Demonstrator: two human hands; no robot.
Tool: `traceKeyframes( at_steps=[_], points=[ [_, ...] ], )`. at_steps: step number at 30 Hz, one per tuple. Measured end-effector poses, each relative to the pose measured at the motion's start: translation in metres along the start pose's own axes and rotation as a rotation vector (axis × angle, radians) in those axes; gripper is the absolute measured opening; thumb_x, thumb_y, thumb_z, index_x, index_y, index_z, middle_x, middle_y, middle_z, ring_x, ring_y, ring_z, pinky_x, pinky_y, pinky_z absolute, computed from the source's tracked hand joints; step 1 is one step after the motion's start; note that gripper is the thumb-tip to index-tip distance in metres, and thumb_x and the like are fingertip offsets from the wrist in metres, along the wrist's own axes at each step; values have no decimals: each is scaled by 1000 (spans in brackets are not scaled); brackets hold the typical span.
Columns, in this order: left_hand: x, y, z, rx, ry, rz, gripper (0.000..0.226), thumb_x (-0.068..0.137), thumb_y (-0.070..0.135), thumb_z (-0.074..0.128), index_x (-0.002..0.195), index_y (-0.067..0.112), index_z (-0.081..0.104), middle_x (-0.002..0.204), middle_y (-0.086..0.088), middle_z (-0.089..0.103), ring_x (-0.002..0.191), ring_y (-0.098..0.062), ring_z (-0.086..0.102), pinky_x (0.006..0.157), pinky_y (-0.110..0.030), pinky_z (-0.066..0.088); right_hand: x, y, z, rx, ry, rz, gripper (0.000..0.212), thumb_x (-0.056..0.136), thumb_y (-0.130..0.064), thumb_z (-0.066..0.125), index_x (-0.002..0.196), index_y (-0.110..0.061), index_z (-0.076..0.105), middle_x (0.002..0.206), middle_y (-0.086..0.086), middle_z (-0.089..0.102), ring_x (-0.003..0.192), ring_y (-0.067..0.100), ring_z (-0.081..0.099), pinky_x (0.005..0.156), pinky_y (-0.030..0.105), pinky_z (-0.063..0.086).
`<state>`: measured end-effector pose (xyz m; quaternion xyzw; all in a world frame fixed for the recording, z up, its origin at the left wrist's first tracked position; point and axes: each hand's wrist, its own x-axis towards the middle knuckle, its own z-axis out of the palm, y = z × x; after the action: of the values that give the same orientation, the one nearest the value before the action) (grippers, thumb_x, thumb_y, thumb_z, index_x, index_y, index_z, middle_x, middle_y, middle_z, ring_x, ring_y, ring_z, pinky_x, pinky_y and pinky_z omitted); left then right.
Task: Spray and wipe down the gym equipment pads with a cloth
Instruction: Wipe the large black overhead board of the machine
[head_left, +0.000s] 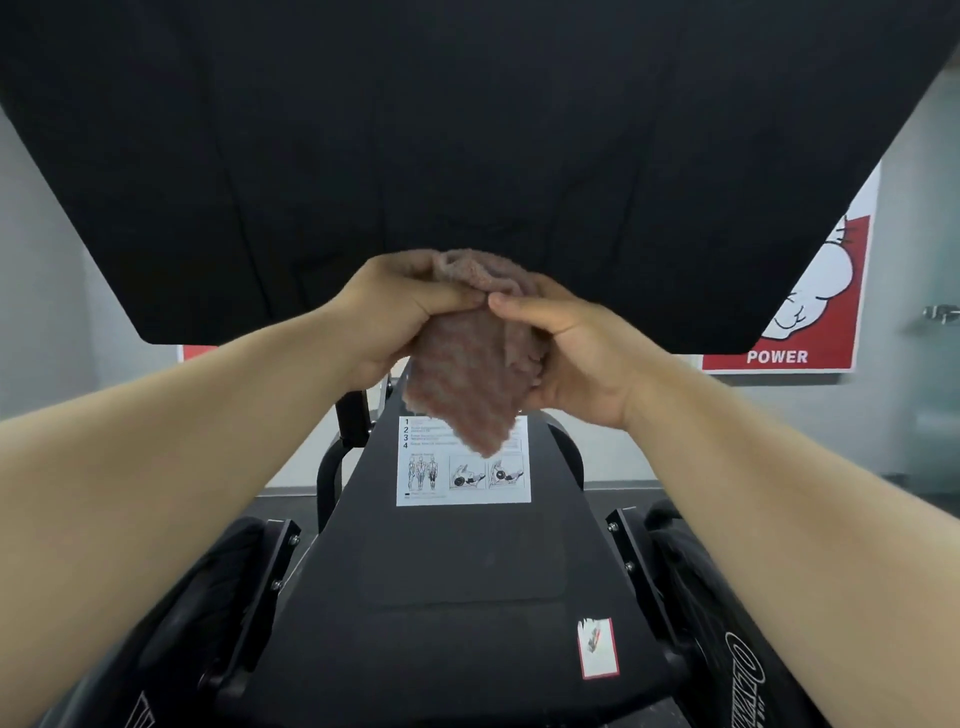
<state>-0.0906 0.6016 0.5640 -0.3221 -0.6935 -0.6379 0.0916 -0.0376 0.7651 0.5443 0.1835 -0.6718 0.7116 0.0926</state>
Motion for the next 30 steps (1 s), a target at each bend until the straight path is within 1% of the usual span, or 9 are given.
traceKeyframes(
  at_steps=[3, 6, 9, 12, 17, 21, 25, 28, 30],
  points=[
    [8, 24, 12, 177, 128, 169, 26, 75, 20, 83, 96, 9, 72, 96, -13, 73, 83, -18, 70, 80, -39, 59, -1, -12, 1, 128, 1, -99, 35, 96, -1, 52, 129, -12, 59, 120, 17, 67, 104, 30, 66, 90, 45, 53],
    [16, 54, 26, 307, 139, 359, 11, 80, 27, 80, 85, 28, 70, 80, 9, 71, 74, 0, 65, 70, -20, 55, 4, -46, -11, 308, 160, -206, 36, 92, 10, 45, 123, -1, 62, 115, 23, 66, 94, 29, 66, 83, 35, 57],
    [25, 98, 45, 416, 180, 546, 6, 87, 32, 73, 86, 33, 66, 77, 19, 66, 72, 6, 62, 65, -12, 49, -6, -97, -26, 227, 51, -244, 45, 92, -25, 58, 133, -8, 58, 125, 17, 65, 109, 28, 65, 90, 39, 54],
    [33, 131, 58, 450, 285, 723, 2, 89, 32, 69, 90, 32, 68, 87, 18, 67, 85, 1, 63, 75, -19, 53, -19, -128, -31, 73, -30, -191, 48, 99, -44, 47, 138, -17, 54, 120, 9, 68, 107, 21, 68, 88, 37, 56],
    [54, 176, 77, 697, 196, 952, 29, 91, 20, 64, 118, 28, 66, 112, 17, 64, 108, -3, 58, 96, -31, 50, -20, -178, -58, 101, 240, -421, 27, 96, -5, 55, 121, -11, 64, 97, 9, 73, 85, 21, 73, 63, 32, 57],
    [83, 194, 90, 1017, 275, 1157, 49, 91, 26, 62, 139, 24, 52, 142, 2, 52, 133, -21, 42, 112, -42, 35, -16, -209, -78, -17, 515, -724, 18, 86, -22, 65, 101, -15, 73, 96, 3, 74, 97, 21, 70, 87, 39, 56],
    [109, 208, 103, 1281, 406, 1330, 57, 86, 25, 57, 142, 18, 48, 154, -5, 38, 145, -25, 29, 119, -43, 11, -2, -228, -101, -533, 956, -1114, 29, 81, -38, 55, 100, -26, 74, 124, -3, 62, 117, 3, 53, 101, 25, 45],
    [129, 216, 110, 1358, 507, 1406, 59, 87, 26, 56, 144, 15, 47, 158, -6, 33, 147, -23, 24, 120, -43, 1, 8, -217, -130, -1211, 963, -1063, 48, 93, -41, 49, 140, -32, 52, 160, -2, 25, 148, 19, 14, 118, 33, 20],
    [142, 212, 115, 1436, 625, 1449, 60, 92, 33, 48, 147, 11, 42, 158, -9, 31, 147, -25, 24, 121, -48, 7, 17, -199, -148, -1378, 924, -1071, 59, 93, -49, 42, 150, -36, 34, 165, -5, 9, 151, 21, 1, 120, 40, 15]
  ],
)
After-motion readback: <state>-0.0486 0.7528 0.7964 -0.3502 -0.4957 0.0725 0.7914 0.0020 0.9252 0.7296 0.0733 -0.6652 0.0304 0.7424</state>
